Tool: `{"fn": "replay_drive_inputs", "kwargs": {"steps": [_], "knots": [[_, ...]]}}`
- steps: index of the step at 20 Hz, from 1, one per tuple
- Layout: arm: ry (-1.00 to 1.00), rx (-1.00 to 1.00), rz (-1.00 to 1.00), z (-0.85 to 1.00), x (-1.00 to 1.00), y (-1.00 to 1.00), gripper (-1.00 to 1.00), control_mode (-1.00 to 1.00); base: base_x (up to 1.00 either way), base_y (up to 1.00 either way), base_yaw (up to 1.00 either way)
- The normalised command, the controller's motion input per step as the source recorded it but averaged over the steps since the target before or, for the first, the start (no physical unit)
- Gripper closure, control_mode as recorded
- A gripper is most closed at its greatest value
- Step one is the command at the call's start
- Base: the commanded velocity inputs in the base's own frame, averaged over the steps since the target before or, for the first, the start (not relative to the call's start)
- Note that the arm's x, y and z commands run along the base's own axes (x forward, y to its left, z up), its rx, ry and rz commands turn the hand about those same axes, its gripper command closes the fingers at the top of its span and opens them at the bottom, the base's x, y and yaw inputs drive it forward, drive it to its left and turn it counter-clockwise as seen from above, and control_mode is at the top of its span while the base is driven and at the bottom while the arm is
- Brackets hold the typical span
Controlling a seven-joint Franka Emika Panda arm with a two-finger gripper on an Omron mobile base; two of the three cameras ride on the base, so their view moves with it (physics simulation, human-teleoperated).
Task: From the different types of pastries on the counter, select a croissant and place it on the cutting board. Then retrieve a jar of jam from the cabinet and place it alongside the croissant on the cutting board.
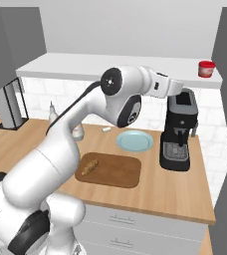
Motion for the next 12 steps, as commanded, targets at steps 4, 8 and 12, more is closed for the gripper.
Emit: {"fn": "replay_drive_inputs", "kwargs": {"steps": [4, 8, 12], "knots": [[0.0, 0.0, -0.01, 0.0, 0.46, -0.02, -1.0, -1.0, 0.0, 0.0, 0.0], [0.0, -0.01, -0.06, -0.02, 0.81, 0.0, -1.0, -1.0, 0.0, 0.0, 0.0], [0.0, 0.0, -0.02, -0.05, 0.73, -0.21, -1.0, -1.0, 0.0, 0.0, 0.0]]}}
